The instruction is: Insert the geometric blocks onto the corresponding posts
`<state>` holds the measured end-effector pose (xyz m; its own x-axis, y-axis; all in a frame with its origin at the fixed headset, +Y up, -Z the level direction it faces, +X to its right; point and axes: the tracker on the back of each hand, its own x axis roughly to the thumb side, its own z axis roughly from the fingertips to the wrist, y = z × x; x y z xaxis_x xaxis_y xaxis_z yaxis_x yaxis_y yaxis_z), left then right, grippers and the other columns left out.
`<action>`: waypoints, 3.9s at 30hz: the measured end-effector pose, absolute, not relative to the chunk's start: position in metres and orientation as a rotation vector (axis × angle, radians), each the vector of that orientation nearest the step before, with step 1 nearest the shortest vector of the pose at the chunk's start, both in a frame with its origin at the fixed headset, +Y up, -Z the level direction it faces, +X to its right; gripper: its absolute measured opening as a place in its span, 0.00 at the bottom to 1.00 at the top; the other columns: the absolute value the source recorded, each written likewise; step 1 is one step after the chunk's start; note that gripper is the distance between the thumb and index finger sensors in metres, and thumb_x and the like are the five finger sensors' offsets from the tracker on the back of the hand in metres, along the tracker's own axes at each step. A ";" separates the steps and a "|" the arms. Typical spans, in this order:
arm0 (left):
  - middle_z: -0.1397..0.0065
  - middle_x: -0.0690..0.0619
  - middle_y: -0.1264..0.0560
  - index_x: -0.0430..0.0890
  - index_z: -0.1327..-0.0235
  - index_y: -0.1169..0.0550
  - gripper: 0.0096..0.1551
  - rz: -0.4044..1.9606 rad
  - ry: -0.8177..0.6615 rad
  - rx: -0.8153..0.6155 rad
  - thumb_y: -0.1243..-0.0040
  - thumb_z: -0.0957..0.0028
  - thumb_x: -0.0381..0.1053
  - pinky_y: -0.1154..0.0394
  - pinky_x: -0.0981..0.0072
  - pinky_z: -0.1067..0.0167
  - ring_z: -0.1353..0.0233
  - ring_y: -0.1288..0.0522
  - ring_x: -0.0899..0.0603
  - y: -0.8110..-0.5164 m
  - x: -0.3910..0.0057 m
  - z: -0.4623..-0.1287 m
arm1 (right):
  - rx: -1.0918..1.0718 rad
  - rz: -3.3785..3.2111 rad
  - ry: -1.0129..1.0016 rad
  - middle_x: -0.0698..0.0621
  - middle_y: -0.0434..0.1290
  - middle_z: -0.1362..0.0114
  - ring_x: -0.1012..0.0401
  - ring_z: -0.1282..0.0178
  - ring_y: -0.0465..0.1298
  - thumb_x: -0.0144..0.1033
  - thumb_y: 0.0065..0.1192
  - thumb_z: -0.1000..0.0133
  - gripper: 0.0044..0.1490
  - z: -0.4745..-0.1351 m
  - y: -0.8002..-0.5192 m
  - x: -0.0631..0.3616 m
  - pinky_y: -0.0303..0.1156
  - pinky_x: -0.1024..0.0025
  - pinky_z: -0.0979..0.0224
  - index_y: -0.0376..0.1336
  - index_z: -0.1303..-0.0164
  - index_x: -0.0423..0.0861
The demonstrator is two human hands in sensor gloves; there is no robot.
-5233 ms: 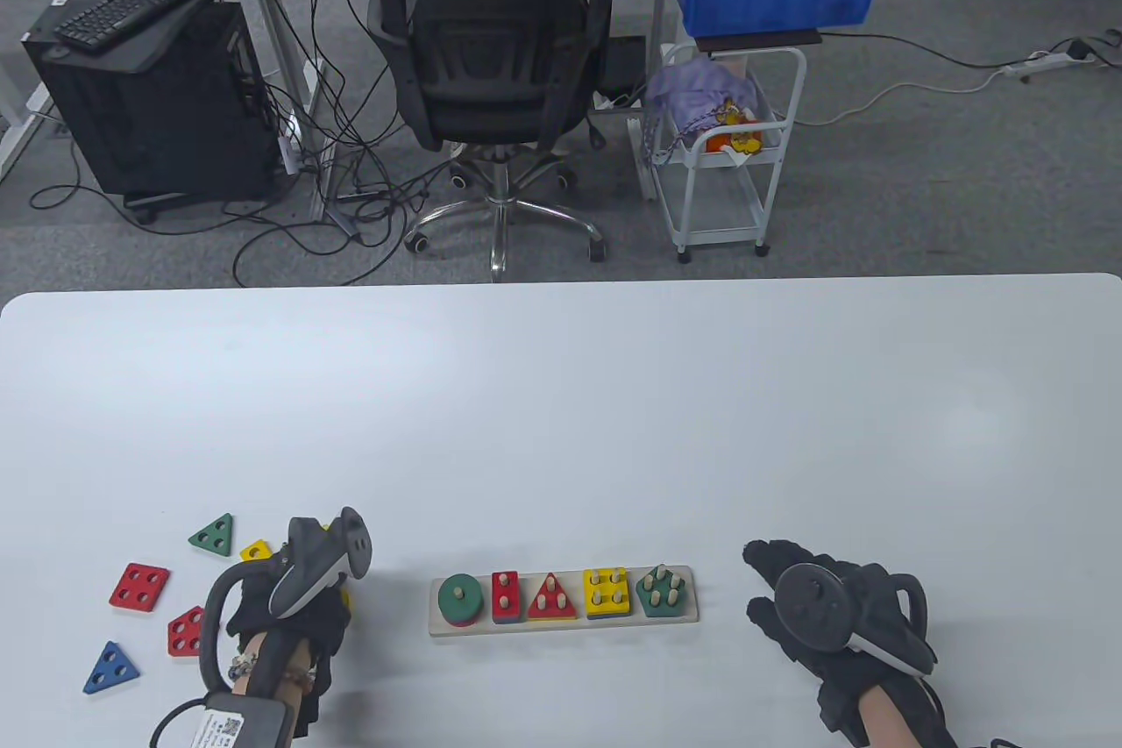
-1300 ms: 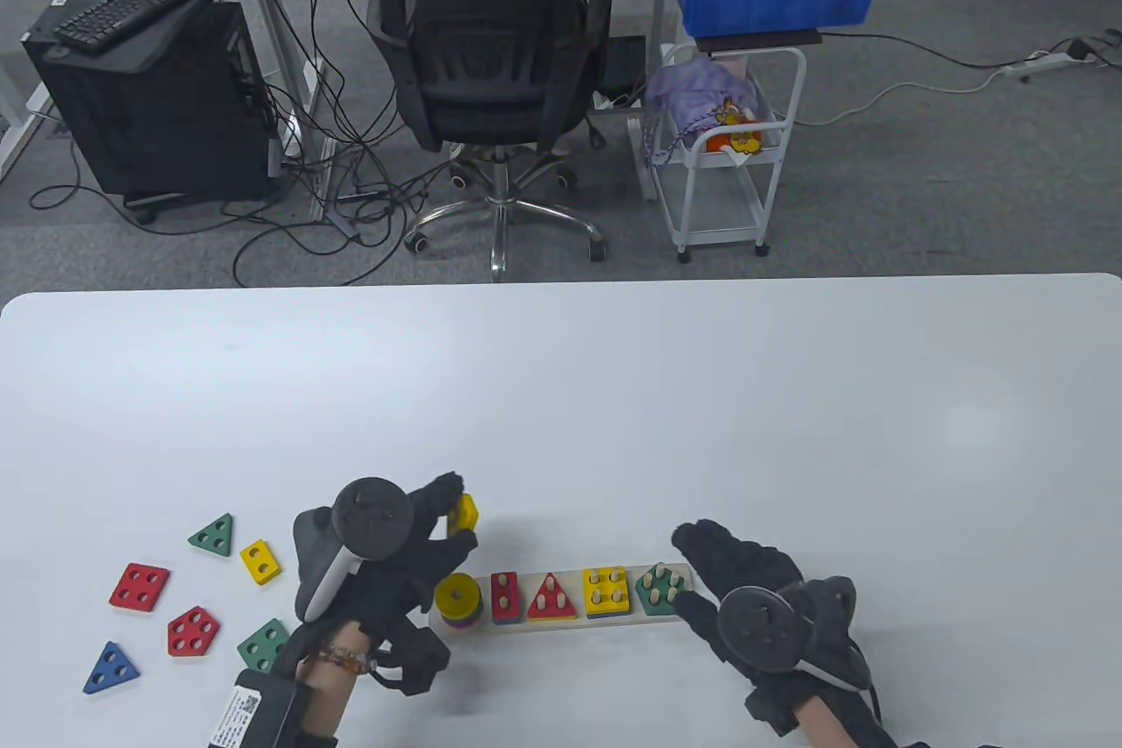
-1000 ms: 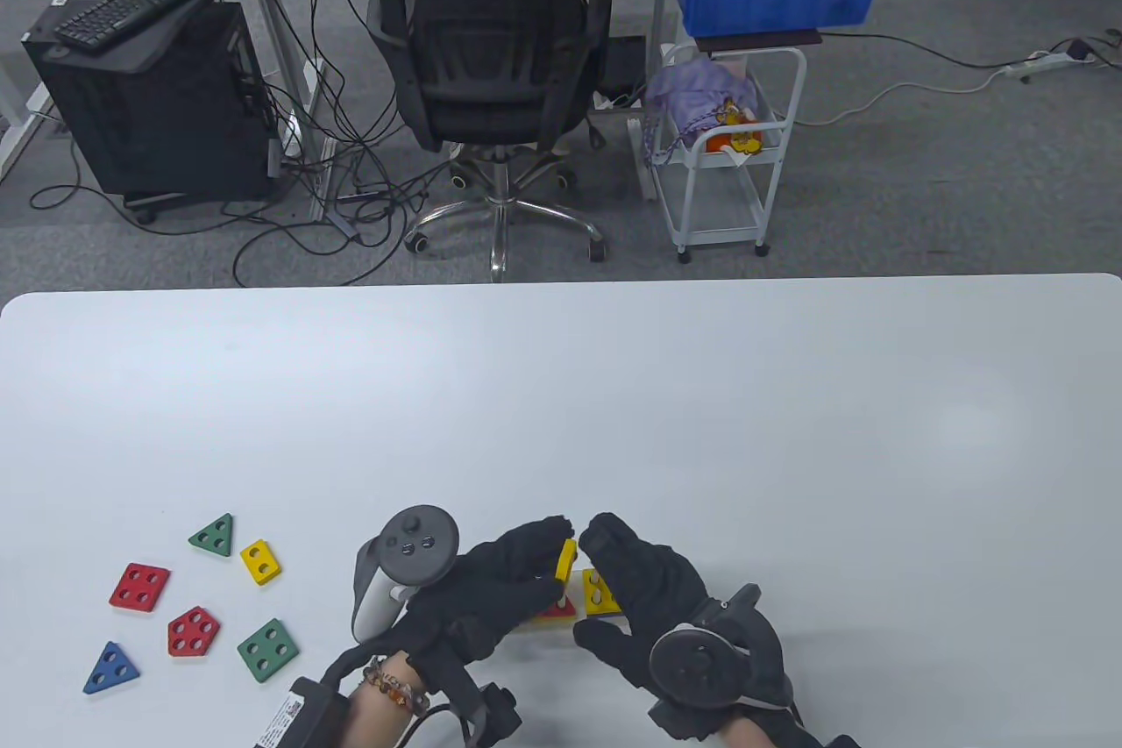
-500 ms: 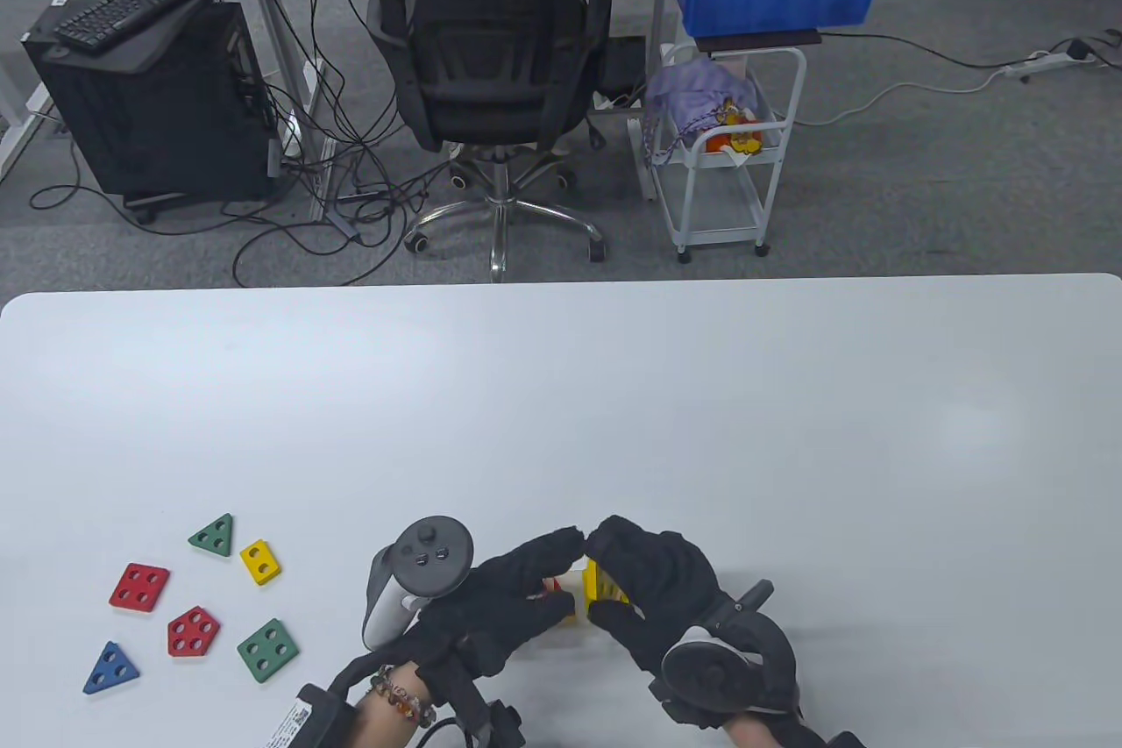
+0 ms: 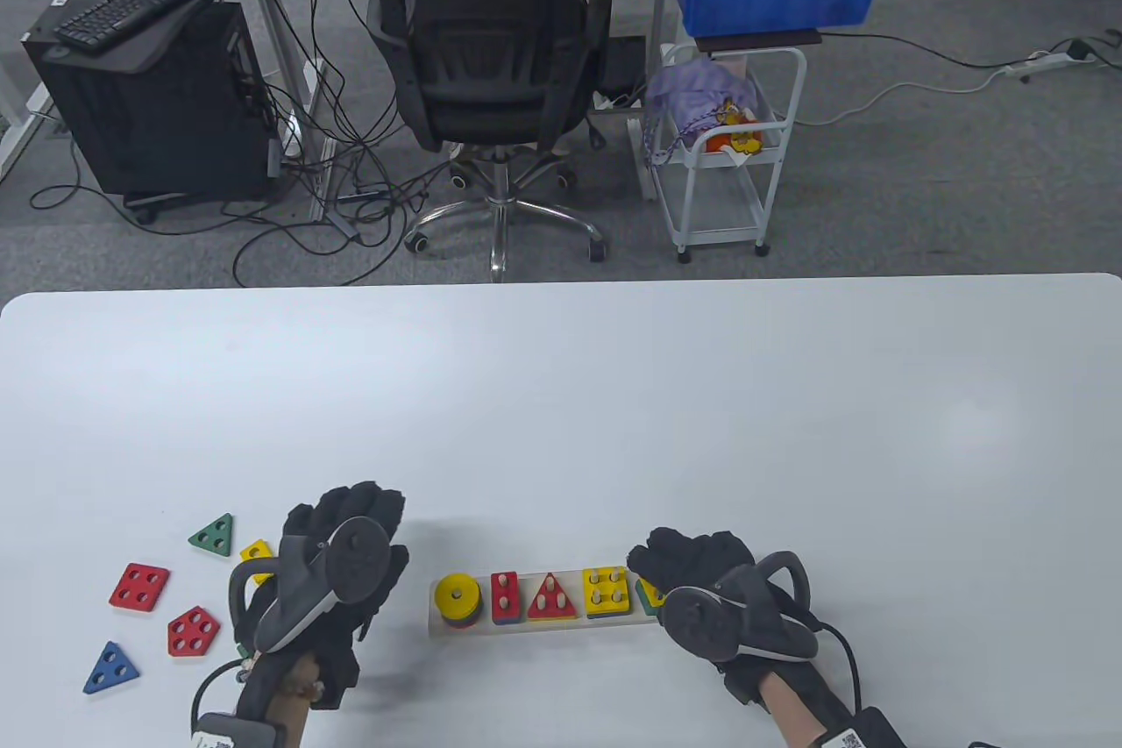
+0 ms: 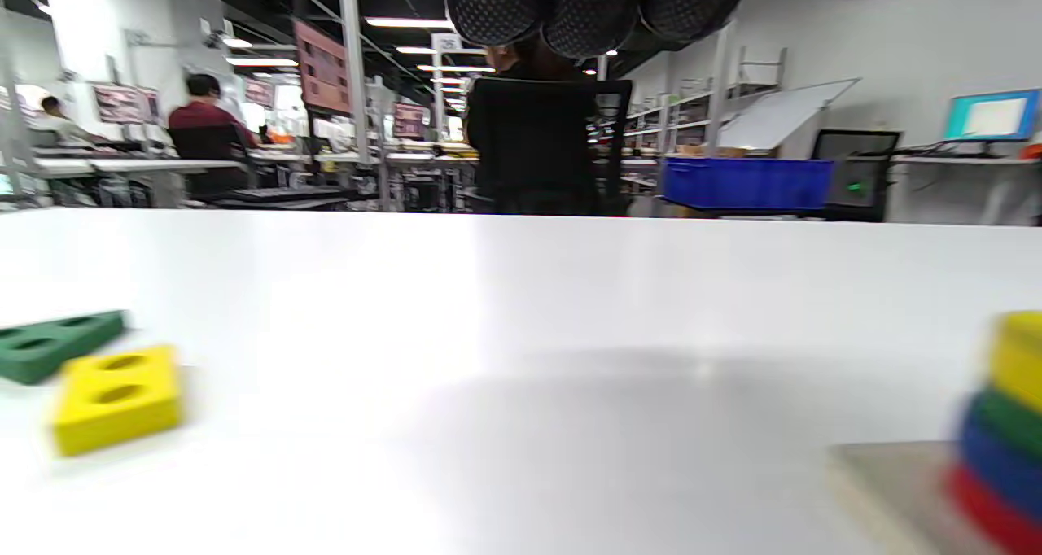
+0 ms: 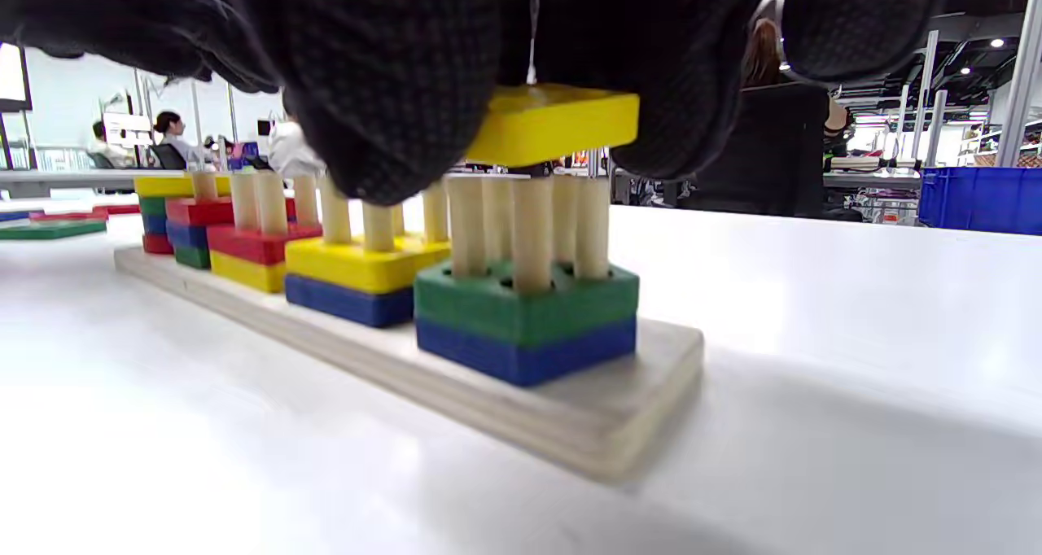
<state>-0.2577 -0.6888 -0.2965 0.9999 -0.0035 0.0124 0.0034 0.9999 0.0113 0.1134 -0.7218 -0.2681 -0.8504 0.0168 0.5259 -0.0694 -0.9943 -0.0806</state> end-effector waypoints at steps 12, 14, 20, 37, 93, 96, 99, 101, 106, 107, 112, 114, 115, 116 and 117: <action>0.16 0.63 0.38 0.65 0.28 0.35 0.37 0.089 0.092 -0.005 0.46 0.56 0.67 0.45 0.41 0.19 0.14 0.39 0.48 -0.689 -0.293 -0.303 | 0.811 3.023 -0.095 0.40 0.63 0.22 0.44 0.29 0.72 0.42 0.72 0.55 0.43 -0.272 -0.733 0.113 0.65 0.33 0.31 0.59 0.30 0.49; 0.16 0.63 0.38 0.66 0.28 0.35 0.37 0.118 0.120 -0.006 0.46 0.56 0.67 0.43 0.42 0.20 0.15 0.39 0.48 -0.688 -0.302 -0.304 | 0.773 2.989 -0.114 0.39 0.63 0.23 0.44 0.29 0.72 0.43 0.71 0.54 0.42 -0.273 -0.728 0.119 0.65 0.33 0.31 0.59 0.30 0.48; 0.16 0.62 0.37 0.65 0.28 0.34 0.36 0.156 0.280 -0.049 0.44 0.55 0.65 0.40 0.45 0.21 0.16 0.37 0.48 -0.693 -0.343 -0.305 | 0.577 2.951 -0.118 0.38 0.63 0.23 0.43 0.30 0.73 0.44 0.68 0.52 0.40 -0.273 -0.716 0.156 0.65 0.32 0.32 0.60 0.30 0.47; 0.15 0.67 0.40 0.68 0.28 0.36 0.40 -0.168 0.479 -0.396 0.36 0.57 0.59 0.48 0.45 0.18 0.13 0.43 0.52 -0.751 -0.366 -0.332 | 0.304 2.964 -0.068 0.37 0.64 0.24 0.42 0.31 0.73 0.45 0.66 0.51 0.39 -0.279 -0.707 0.201 0.64 0.31 0.32 0.60 0.30 0.46; 0.21 0.67 0.33 0.69 0.31 0.34 0.40 0.075 -0.312 -0.067 0.35 0.61 0.64 0.41 0.46 0.20 0.18 0.34 0.52 -0.732 -0.162 -0.276 | 0.364 2.990 -0.032 0.38 0.65 0.24 0.42 0.31 0.73 0.46 0.65 0.51 0.38 -0.276 -0.708 0.192 0.64 0.31 0.32 0.61 0.30 0.47; 0.21 0.67 0.33 0.69 0.31 0.34 0.40 0.077 -0.313 -0.062 0.35 0.61 0.64 0.41 0.45 0.20 0.18 0.34 0.52 -0.733 -0.161 -0.276 | 0.365 2.990 -0.028 0.38 0.65 0.24 0.42 0.31 0.73 0.46 0.65 0.50 0.38 -0.276 -0.708 0.191 0.64 0.31 0.32 0.61 0.30 0.47; 0.21 0.67 0.33 0.69 0.31 0.33 0.40 0.053 -0.304 -0.056 0.34 0.61 0.64 0.41 0.45 0.20 0.18 0.34 0.52 -0.732 -0.161 -0.276 | 0.366 2.992 -0.023 0.38 0.65 0.24 0.42 0.31 0.73 0.46 0.65 0.50 0.38 -0.276 -0.708 0.191 0.64 0.31 0.32 0.61 0.30 0.47; 0.20 0.67 0.34 0.69 0.31 0.33 0.39 0.036 -0.302 -0.070 0.34 0.60 0.64 0.42 0.45 0.20 0.18 0.35 0.52 -0.734 -0.161 -0.277 | 0.368 2.992 -0.019 0.38 0.65 0.24 0.42 0.31 0.73 0.46 0.65 0.50 0.38 -0.276 -0.708 0.190 0.64 0.31 0.32 0.61 0.30 0.46; 0.16 0.67 0.38 0.70 0.28 0.37 0.43 0.028 -0.321 -0.118 0.37 0.61 0.66 0.42 0.44 0.20 0.15 0.38 0.50 -0.741 -0.159 -0.278 | 0.368 2.996 -0.005 0.38 0.65 0.24 0.42 0.31 0.73 0.46 0.65 0.50 0.38 -0.276 -0.708 0.190 0.64 0.31 0.32 0.61 0.30 0.47; 0.16 0.67 0.39 0.69 0.27 0.39 0.44 0.040 -0.314 -0.112 0.37 0.61 0.66 0.42 0.44 0.20 0.15 0.38 0.50 -0.740 -0.160 -0.279 | 0.367 2.996 -0.004 0.38 0.65 0.24 0.42 0.31 0.73 0.46 0.65 0.50 0.38 -0.276 -0.708 0.190 0.64 0.31 0.32 0.60 0.30 0.47; 0.16 0.66 0.38 0.69 0.28 0.36 0.40 0.132 -0.257 -0.068 0.44 0.59 0.69 0.42 0.45 0.20 0.16 0.37 0.51 -0.725 -0.179 -0.285 | 0.362 2.993 0.002 0.38 0.65 0.24 0.42 0.31 0.73 0.46 0.65 0.50 0.38 -0.276 -0.708 0.190 0.64 0.31 0.32 0.61 0.30 0.46; 0.16 0.67 0.38 0.70 0.29 0.36 0.39 0.161 -0.206 -0.045 0.47 0.58 0.69 0.41 0.45 0.20 0.16 0.36 0.51 -0.718 -0.192 -0.291 | 0.364 2.994 0.004 0.38 0.65 0.24 0.42 0.31 0.73 0.46 0.65 0.50 0.38 -0.276 -0.708 0.190 0.64 0.31 0.32 0.61 0.30 0.46; 0.17 0.67 0.37 0.70 0.29 0.36 0.38 0.178 -0.173 -0.035 0.48 0.58 0.69 0.41 0.45 0.20 0.16 0.35 0.51 -0.715 -0.201 -0.294 | 0.364 2.995 0.004 0.38 0.65 0.24 0.42 0.31 0.73 0.46 0.65 0.50 0.38 -0.276 -0.708 0.190 0.65 0.32 0.32 0.61 0.30 0.46; 0.17 0.66 0.37 0.70 0.29 0.36 0.38 0.199 -0.125 -0.020 0.48 0.58 0.69 0.40 0.46 0.20 0.17 0.35 0.51 -0.710 -0.214 -0.299 | 0.365 2.996 0.005 0.38 0.65 0.24 0.42 0.31 0.73 0.46 0.65 0.50 0.38 -0.276 -0.708 0.190 0.65 0.32 0.32 0.61 0.30 0.46; 0.17 0.66 0.37 0.70 0.29 0.35 0.38 0.213 -0.072 -0.010 0.48 0.58 0.69 0.39 0.46 0.21 0.17 0.34 0.51 -0.707 -0.227 -0.303 | 0.364 2.996 0.003 0.38 0.65 0.24 0.42 0.31 0.73 0.46 0.65 0.50 0.38 -0.276 -0.708 0.190 0.65 0.33 0.33 0.61 0.30 0.46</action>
<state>-0.2275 -0.7069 -0.3034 0.9747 0.2121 0.0707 -0.2113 0.9773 -0.0178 0.1900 -0.7077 -0.2761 -0.9633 0.1230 0.2387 -0.1225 -0.9923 0.0166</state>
